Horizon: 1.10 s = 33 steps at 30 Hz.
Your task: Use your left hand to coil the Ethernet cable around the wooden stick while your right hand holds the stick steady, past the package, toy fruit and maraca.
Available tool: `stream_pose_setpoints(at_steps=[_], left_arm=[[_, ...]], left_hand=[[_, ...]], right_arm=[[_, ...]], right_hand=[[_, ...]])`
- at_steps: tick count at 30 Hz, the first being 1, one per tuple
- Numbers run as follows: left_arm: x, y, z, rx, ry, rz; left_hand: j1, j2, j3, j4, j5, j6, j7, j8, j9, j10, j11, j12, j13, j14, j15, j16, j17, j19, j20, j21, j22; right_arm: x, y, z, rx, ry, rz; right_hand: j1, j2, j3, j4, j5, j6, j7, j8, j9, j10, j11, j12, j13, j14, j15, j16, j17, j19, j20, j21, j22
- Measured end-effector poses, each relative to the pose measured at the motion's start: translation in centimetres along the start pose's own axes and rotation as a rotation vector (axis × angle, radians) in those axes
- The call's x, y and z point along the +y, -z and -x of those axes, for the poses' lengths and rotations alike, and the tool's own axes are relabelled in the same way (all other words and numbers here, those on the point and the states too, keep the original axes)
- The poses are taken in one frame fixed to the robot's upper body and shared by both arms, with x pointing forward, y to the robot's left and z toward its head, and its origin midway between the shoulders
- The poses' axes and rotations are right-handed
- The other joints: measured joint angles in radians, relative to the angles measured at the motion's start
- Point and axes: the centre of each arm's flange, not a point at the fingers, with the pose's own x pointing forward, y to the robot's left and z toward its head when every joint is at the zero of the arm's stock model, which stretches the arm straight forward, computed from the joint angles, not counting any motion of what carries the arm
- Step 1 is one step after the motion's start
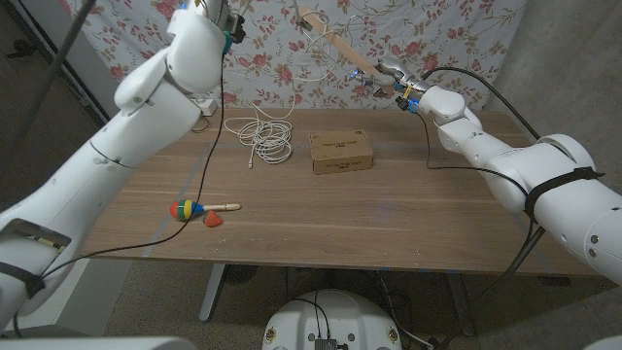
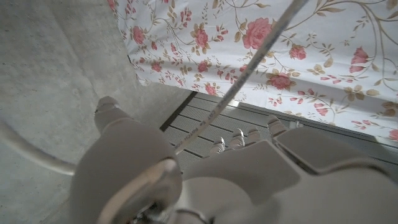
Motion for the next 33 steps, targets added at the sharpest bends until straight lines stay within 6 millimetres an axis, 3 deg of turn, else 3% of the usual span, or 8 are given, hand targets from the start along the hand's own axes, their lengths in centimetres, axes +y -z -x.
stream_pose_setpoints(at_steps=[7, 8, 11, 17, 21, 22, 23, 33], left_arm=[[2.3, -3.1, -1.0, -0.082, 0.156, -0.200], [2.3, -2.3, -1.0, -0.028, 0.220, -0.260], [3.2, -3.1, -1.3, -0.031, 0.242, -0.335], [4.4, -2.8, -1.1, 0.045, 0.325, -0.486], [4.1, -1.8, -0.4, 0.121, 0.463, -0.546], [4.1, -1.8, -0.4, 0.120, 0.463, -0.547], [4.1, -1.9, -0.4, 0.119, 0.463, -0.548], [2.8, -0.6, 0.5, 0.206, 0.646, -0.596]], left_hand=[[0.031, 0.027, -0.007, 0.003, 0.032, 0.000, 0.000, -0.005, 0.005, 0.000, 0.000, 0.000, 0.000, 0.000, 0.000, 0.000, 0.000, 0.000, 0.000, 0.000, -0.001], [0.040, 0.027, -0.004, 0.000, 0.035, 0.000, 0.000, -0.005, 0.005, 0.000, 0.000, 0.000, 0.000, 0.000, 0.000, 0.000, 0.000, 0.000, 0.000, 0.000, -0.001], [0.045, 0.033, -0.003, -0.001, 0.039, 0.000, 0.000, -0.005, 0.005, 0.000, 0.000, 0.000, 0.000, 0.000, 0.000, 0.000, 0.000, 0.000, 0.000, 0.000, -0.001], [0.049, 0.037, -0.003, -0.001, 0.039, 0.000, 0.000, -0.005, 0.005, 0.000, 0.000, 0.000, 0.000, 0.000, 0.000, 0.000, 0.000, 0.000, 0.000, 0.000, -0.001], [0.049, 0.037, -0.003, -0.001, 0.039, 0.000, 0.000, -0.005, 0.005, 0.000, 0.000, 0.000, 0.000, 0.005, 0.005, 0.000, 0.000, 0.000, 0.000, 0.000, -0.001], [0.049, 0.037, -0.003, -0.001, 0.039, 0.000, 0.000, -0.005, 0.005, 0.000, 0.000, 0.000, -0.002, 0.005, 0.005, 0.000, 0.000, 0.000, 0.000, 0.000, -0.001], [0.049, 0.037, -0.003, -0.001, 0.039, 0.000, 0.000, -0.005, 0.004, 0.000, 0.000, 0.000, -0.004, 0.005, 0.005, 0.000, 0.000, 0.000, 0.000, 0.000, -0.001], [0.057, 0.045, -0.003, -0.001, 0.039, 0.000, 0.000, 0.000, 0.004, 0.000, 0.000, 0.000, -0.005, 0.005, 0.005, 0.000, 0.000, 0.000, 0.000, 0.000, -0.001]], right_arm=[[0.1, -0.1, -0.3, 0.008, -0.004, 0.010], [0.1, -0.3, -0.6, 0.010, -0.015, 0.020], [0.3, -0.3, -0.8, 0.019, -0.040, 0.039], [0.9, -0.7, -1.7, 0.059, -0.144, 0.108], [1.3, -1.4, -2.7, 0.096, -0.252, 0.179], [1.5, -1.2, -2.7, 0.112, -0.275, 0.182], [1.5, -1.6, -3.0, 0.116, -0.296, 0.201], [2.8, -1.6, -4.3, 0.267, -0.521, 0.290]], right_hand=[[0.000, 0.000, -0.001, -0.001, 0.000, 0.000, 0.000, -0.002, 0.004, -0.018, -0.003, 0.000, 0.011, 0.009, -0.009, 0.000, 0.000, -0.028, 0.005, 0.002, 0.000], [0.000, 0.000, -0.001, -0.001, -0.001, 0.000, 0.000, -0.002, 0.004, -0.024, -0.006, 0.000, 0.013, 0.009, -0.009, 0.000, 0.000, -0.035, 0.005, 0.002, 0.000], [0.000, 0.000, -0.001, -0.001, -0.002, 0.000, 0.000, -0.010, 0.004, -0.030, -0.009, 0.000, 0.013, 0.009, -0.009, -0.003, 0.000, -0.059, 0.006, 0.001, 0.001], [-0.018, 0.017, -0.002, -0.002, -0.009, -0.011, -0.011, -0.016, 0.005, -0.056, -0.016, -0.004, 0.010, -0.032, 0.008, -0.022, -0.002, -0.111, 0.012, -0.011, 0.003], [-0.031, 0.014, -0.002, -0.002, -0.010, -0.014, -0.015, -0.020, 0.005, -0.059, -0.016, -0.012, 0.009, -0.058, 0.015, -0.037, -0.007, -0.128, 0.015, -0.019, 0.003], [-0.034, 0.012, 0.004, -0.006, -0.010, -0.015, -0.016, -0.020, 0.005, -0.059, -0.016, -0.012, 0.006, -0.061, 0.018, -0.044, -0.012, -0.134, 0.013, -0.024, 0.003], [-0.040, 0.008, 0.024, -0.026, -0.010, -0.018, -0.019, -0.021, 0.005, -0.059, -0.016, -0.012, 0.004, -0.065, 0.022, -0.051, -0.016, -0.138, 0.016, -0.027, 0.002], [-0.045, 0.004, 0.024, -0.026, 0.001, -0.021, -0.022, -0.035, -0.002, -0.060, -0.015, -0.020, -0.013, -0.074, 0.030, -0.130, -0.094, -0.148, 0.016, -0.046, -0.003]])
